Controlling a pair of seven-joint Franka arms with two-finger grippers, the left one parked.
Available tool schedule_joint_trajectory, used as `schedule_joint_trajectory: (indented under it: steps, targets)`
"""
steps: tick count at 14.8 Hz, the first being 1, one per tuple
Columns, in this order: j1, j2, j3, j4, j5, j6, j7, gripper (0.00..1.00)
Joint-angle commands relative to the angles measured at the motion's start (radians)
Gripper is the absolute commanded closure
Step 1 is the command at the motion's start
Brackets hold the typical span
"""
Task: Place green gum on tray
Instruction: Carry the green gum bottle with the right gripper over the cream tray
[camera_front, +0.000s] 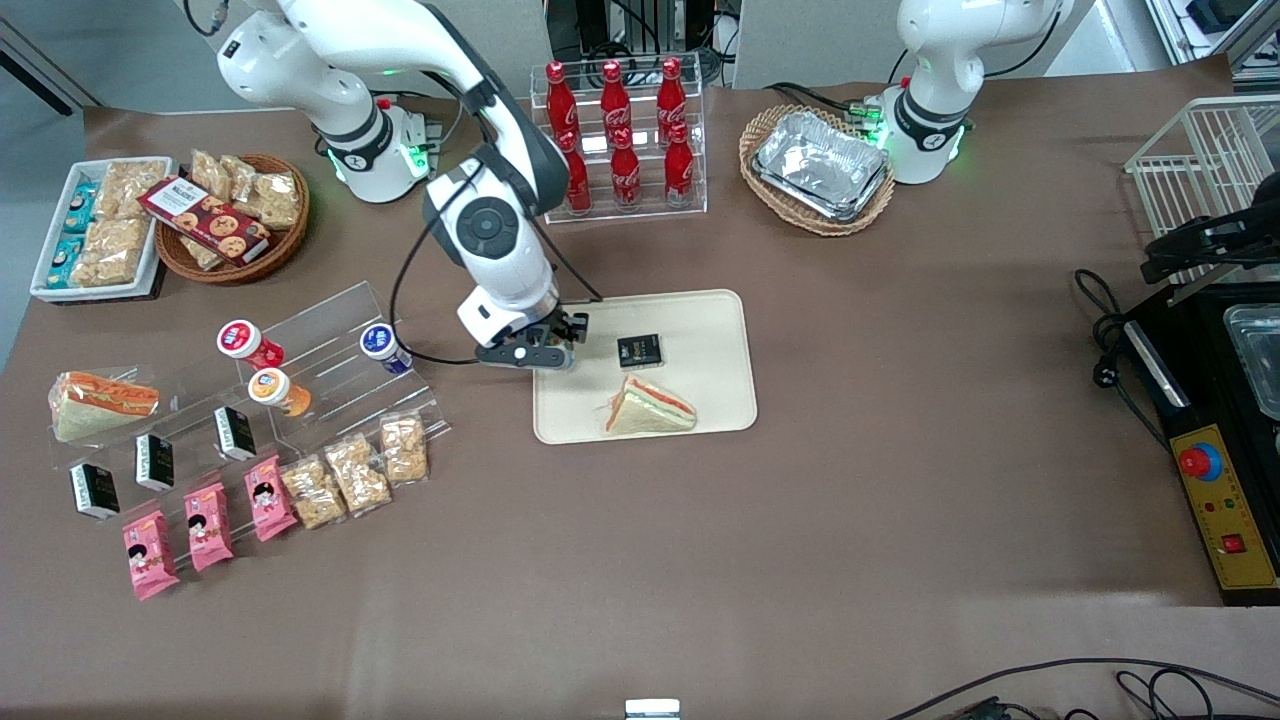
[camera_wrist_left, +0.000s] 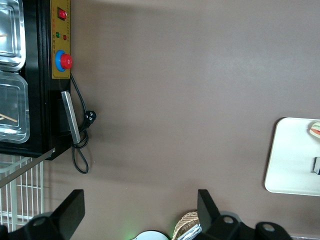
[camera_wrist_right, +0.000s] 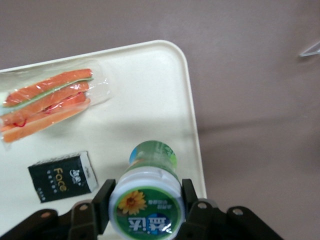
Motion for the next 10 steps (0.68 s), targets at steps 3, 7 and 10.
schedule_joint_trajectory:
  steps: [3,7,10]
  targets:
    - [0.027,0.069,-0.013,0.011,0.029,0.062,0.013,0.71]
    - [0.038,0.072,-0.013,0.012,0.029,0.064,0.015,0.67]
    - [0.044,0.089,-0.013,0.012,0.029,0.087,0.016,0.64]
